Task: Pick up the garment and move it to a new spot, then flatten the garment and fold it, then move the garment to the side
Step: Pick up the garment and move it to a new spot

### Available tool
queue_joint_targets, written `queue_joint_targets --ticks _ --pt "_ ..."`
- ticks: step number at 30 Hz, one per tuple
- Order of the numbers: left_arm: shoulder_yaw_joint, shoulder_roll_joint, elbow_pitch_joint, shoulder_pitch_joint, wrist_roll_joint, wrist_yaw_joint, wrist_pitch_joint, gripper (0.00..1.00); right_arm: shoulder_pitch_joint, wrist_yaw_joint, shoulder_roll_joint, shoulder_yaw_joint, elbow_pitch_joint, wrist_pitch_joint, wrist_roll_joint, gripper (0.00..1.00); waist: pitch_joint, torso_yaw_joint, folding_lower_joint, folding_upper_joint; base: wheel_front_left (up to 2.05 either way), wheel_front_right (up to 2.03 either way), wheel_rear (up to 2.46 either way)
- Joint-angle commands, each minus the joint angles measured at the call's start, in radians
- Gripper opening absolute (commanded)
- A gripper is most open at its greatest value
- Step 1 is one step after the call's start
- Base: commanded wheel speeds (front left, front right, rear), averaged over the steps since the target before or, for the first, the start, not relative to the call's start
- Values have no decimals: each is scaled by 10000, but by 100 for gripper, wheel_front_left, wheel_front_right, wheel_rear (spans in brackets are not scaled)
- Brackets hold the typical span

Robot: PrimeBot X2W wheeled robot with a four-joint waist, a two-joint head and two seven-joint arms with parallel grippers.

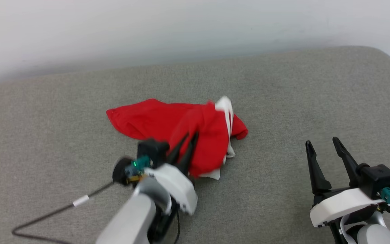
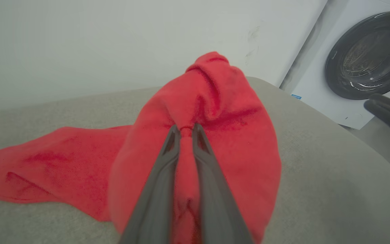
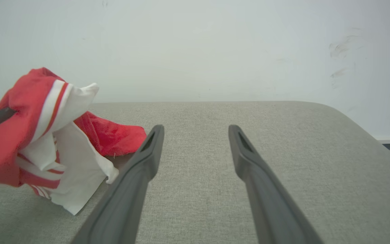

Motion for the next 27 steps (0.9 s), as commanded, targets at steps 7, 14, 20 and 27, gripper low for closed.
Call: queue_joint_targets --ticks 7,14,20,27 --pt "-356 4 534 1460 -14 281 -216 100 -268 -3 4 21 134 -168 107 100 338 229 1 0 0 0 0" --pt "4 126 -73 1564 302 740 -1284 100 -265 -3 3 -68 310 -197 30 100 -45 675 1 0 0 0 0" --pt "661 469 -1006 1577 746 1294 -1562 100 -15 -3 3 -179 302 -48 -82 100 -518 1055 1 0 0 0 0" --pt "1711 1053 -1592 2276 824 1941 -1616 100 431 -3 3 -340 204 107 -69 100 -1041 1349 1 0 0 0 0"
